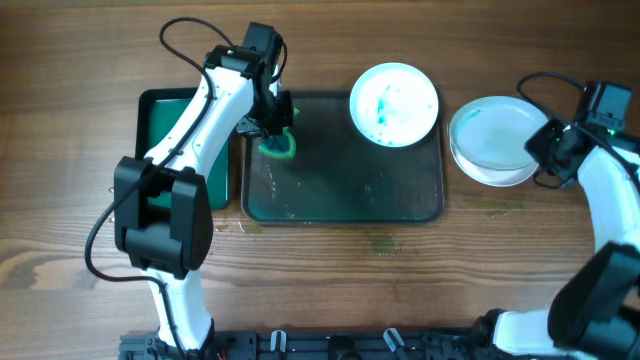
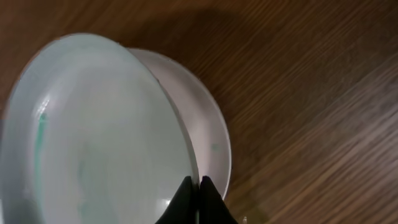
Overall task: Clean dirty plates on tray and stack at the side
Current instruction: 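Lower the plate onto the first plate at right and release, then reach the right gripper to the last plate and grasp its rim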
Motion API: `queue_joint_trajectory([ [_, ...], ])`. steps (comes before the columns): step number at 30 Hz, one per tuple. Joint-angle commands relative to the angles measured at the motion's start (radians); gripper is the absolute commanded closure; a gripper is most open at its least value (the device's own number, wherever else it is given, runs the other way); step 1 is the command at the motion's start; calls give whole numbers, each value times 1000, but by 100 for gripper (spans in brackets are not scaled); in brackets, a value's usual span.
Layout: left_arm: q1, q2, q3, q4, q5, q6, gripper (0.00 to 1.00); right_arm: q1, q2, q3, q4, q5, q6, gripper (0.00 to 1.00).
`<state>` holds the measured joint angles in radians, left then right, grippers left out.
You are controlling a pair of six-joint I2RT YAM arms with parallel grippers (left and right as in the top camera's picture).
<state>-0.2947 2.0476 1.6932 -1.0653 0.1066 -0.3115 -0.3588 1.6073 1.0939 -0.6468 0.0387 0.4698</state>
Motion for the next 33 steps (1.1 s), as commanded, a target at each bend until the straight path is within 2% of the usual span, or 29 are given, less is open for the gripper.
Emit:
queue_joint_trajectory([
  [1, 3, -5, 9, 3, 16, 16, 96, -3, 66, -8, 36, 40, 31, 96],
  [3, 3, -5, 9, 3, 16, 16, 96, -2, 88, -8, 51, 35, 31, 94],
  [6, 3, -5, 9, 6, 16, 16, 96, -2, 97, -8, 55, 14, 27, 73],
  [8, 3, -5, 9, 8, 16, 16, 96, -2, 91, -3, 47, -28, 16, 66],
  [12, 3, -5, 9, 9, 16, 16, 96, 0, 63, 60, -27, -160, -33, 63],
  [14, 3, -5, 9, 14, 16, 16, 96, 16, 43, 104, -45, -271, -114, 61],
  [15, 3, -5, 9, 16, 16, 16, 96, 31, 37, 124, -50, -309, -138, 60],
  [18, 3, -5, 9, 22, 16, 16, 96, 108, 37, 182, -48, -406, -210, 47],
  [23, 3, -5, 9, 21, 16, 16, 96, 293, 57, 209, 42, -306, -193, 32],
  [26, 3, -5, 9, 21, 16, 16, 96, 365, 114, 211, 86, -232, -150, 32],
  [28, 3, -5, 9, 21, 16, 16, 96, 386, 154, 211, 96, -207, -115, 36],
  [30, 3, -5, 9, 21, 16, 16, 96, 396, 206, 211, 87, -207, -50, 47],
  [31, 3, -5, 9, 21, 16, 16, 96, 397, 226, 211, 76, -207, -12, 57],
  [33, 3, -5, 9, 21, 16, 16, 96, 397, 259, 211, 50, -208, 45, 62],
])
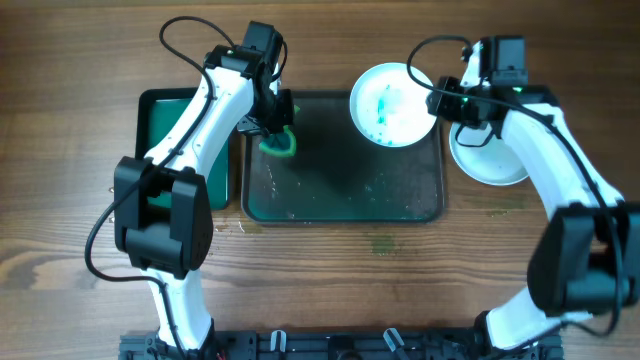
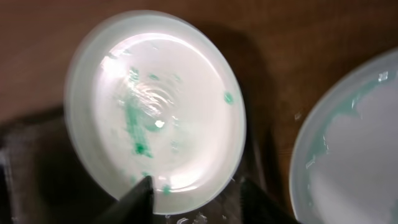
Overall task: Clean dirty plates on tray and stack at the side
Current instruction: 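Reach the right gripper to the last plate and grasp its rim, then hold the plate rim with right gripper, bring sponge onto plate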
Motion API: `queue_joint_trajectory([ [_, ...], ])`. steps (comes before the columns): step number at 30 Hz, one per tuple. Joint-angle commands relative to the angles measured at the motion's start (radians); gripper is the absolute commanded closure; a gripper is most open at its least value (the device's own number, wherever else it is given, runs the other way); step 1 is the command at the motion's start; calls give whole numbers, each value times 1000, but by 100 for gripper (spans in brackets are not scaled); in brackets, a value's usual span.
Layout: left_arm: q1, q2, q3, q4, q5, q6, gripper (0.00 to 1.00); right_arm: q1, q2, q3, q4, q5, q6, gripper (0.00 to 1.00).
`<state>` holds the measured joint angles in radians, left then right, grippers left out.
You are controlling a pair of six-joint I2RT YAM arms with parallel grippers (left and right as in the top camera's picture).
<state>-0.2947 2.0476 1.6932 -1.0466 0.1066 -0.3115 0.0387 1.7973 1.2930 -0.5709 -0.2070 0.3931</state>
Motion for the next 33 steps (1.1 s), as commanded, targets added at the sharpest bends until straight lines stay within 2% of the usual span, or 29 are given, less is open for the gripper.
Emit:
queue_joint_trajectory([
  [1, 3, -5, 9, 0, 16, 16, 96, 2, 82, 12, -37, 38, 133, 63],
  [10, 3, -5, 9, -9, 16, 16, 96, 48, 208, 10, -41, 42, 160, 71],
  [11, 3, -5, 9, -9, 16, 16, 96, 48, 209, 10, -40, 30, 158, 81],
  [12, 3, -5, 9, -9, 16, 16, 96, 48, 209, 10, -40, 30, 156, 86],
  [15, 3, -5, 9, -9, 16, 16, 96, 50, 205, 10, -42, 9, 129, 96],
  [21, 3, -5, 9, -8, 16, 16, 96, 61, 202, 10, -135, -109, 14, 96],
  [25, 3, -5, 9, -8, 16, 16, 96, 77, 201, 10, -215, -117, -82, 96],
  [27, 3, -5, 9, -8, 16, 16, 96, 82, 201, 10, -247, -117, -159, 91],
  [31, 3, -5, 9, -8, 16, 16, 96, 82, 202, 10, -199, -76, -263, 62],
  [33, 3, -5, 9, -8, 16, 16, 96, 82, 202, 10, -143, -60, -264, 54],
])
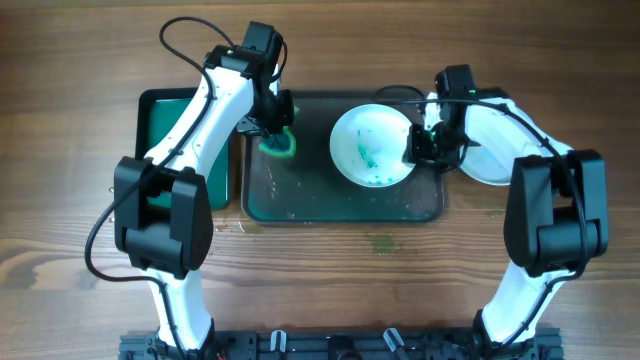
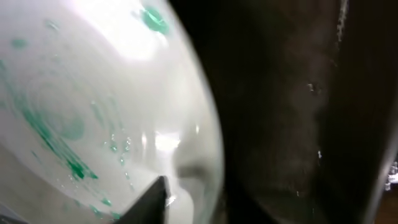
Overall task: Clean dirty plates on tray and stack at the side
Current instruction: 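Hold the plate rim with right gripper, bring sponge onto plate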
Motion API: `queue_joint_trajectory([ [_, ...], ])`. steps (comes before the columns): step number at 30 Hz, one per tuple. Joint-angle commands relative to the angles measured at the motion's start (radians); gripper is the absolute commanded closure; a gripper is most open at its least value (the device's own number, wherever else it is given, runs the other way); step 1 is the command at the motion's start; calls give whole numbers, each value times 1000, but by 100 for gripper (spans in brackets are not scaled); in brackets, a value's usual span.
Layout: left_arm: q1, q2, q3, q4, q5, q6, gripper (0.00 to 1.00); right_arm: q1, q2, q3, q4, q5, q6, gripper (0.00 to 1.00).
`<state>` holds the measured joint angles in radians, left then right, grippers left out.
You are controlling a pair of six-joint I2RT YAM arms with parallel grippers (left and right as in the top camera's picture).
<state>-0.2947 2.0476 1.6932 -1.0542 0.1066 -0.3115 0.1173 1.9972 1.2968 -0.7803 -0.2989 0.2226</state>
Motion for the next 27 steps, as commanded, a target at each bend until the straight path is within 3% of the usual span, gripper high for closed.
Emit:
queue_joint_trajectory([
  [1, 3, -5, 9, -1, 16, 16, 96, 3, 2, 6, 102, 32, -106, 53],
  [8, 3, -5, 9, 0, 16, 16, 96, 3, 8, 6, 278, 28, -202, 55],
  [15, 3, -5, 9, 0, 16, 16, 96, 3, 10, -2, 233, 32, -194, 78],
  [27, 2, -5, 9, 0, 16, 16, 96, 10, 10, -80, 244, 28, -164, 96],
])
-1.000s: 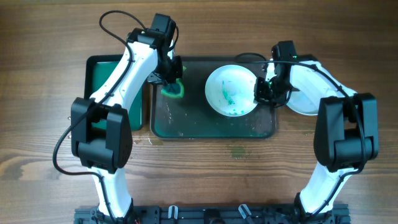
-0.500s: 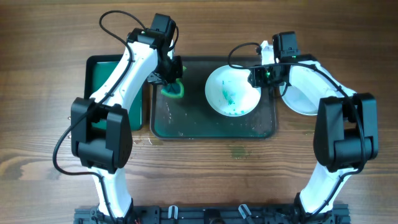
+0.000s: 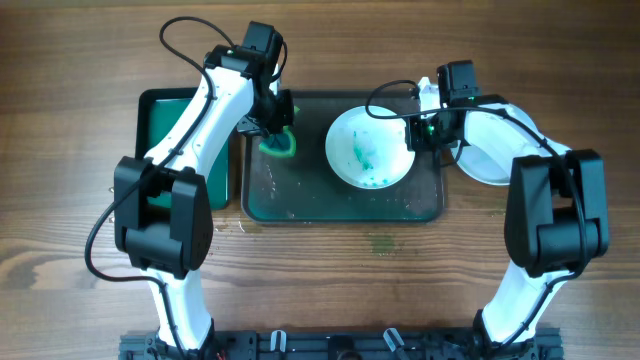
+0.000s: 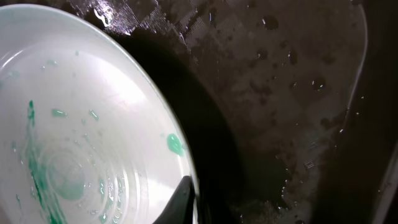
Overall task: Clean dirty plates on tray and stack at the side
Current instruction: 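Hold the plate rim with right gripper, bring sponge onto plate, then scrub the plate surface with the left-held sponge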
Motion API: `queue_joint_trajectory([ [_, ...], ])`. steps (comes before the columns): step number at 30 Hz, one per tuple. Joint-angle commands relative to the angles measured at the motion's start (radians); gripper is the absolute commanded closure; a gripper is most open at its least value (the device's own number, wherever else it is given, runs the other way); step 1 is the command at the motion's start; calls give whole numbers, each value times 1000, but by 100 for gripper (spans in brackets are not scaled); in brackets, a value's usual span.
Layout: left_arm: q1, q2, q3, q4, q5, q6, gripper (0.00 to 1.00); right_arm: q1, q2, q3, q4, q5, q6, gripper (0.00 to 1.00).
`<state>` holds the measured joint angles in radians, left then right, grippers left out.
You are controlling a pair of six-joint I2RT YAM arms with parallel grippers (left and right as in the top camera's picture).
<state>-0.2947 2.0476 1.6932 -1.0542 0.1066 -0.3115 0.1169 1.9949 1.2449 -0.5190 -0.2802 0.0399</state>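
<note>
A white plate [image 3: 368,148] smeared with green lies in the middle of the dark wet tray [image 3: 330,205]. My right gripper [image 3: 413,137] is shut on its right rim. In the right wrist view one black finger [image 4: 183,198] lies on the rim of the plate [image 4: 81,137], the other is hidden under it, and a dark shadow falls on the tray [image 4: 280,93] beneath that edge. My left gripper [image 3: 275,122] is shut on a green sponge [image 3: 281,145] at the tray's far left corner.
A stack of cleaned white plates [image 3: 478,165] stands on the wooden table just right of the tray, partly under my right arm. A green tray [image 3: 158,120] lies to the left of the dark tray, below my left arm.
The dirty plate lies a touch further left on the tray. My right gripper still holds its right rim and now sits slightly further back. Left arm and sponge have not moved.
My right gripper was shut on the rim of a cleaned plate on the stack at the right. Then it stood open over the dirty plate at the tray's far right corner. Then that plate was in the middle of the tray, gripped at its right rim, as now.
</note>
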Motion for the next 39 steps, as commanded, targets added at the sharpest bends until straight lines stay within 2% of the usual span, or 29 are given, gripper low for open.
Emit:
queue_joint_trajectory([
  [1, 2, -5, 9, 0, 16, 16, 96, 14, 11, -27, -25, 8, 42, 96],
  [5, 2, -5, 9, 0, 16, 16, 96, 25, 8, 26, -150, -45, 153, 96],
  [9, 2, -5, 9, 14, 17, 14, 96, 54, 11, 46, -177, -244, 351, 96],
  [13, 2, -5, 9, 26, 49, 12, 96, 139, 11, 18, -117, -117, 468, 96],
  [17, -7, -5, 8, 28, 50, 12, 96, 201, 11, 13, -75, -73, 547, 96],
  [21, -19, -3, 2, 54, 49, -3, 96, 211, 11, 13, -72, -46, 586, 96],
  [23, -26, -3, -25, 82, 38, -47, 96, 211, 11, 12, -69, -29, 606, 96],
  [35, -123, 21, -291, 323, 24, -158, 96, 211, 11, 12, -45, -29, 615, 96],
  [39, -157, 56, -293, 334, 89, -168, 96, 214, 11, 12, -39, -30, 614, 96],
])
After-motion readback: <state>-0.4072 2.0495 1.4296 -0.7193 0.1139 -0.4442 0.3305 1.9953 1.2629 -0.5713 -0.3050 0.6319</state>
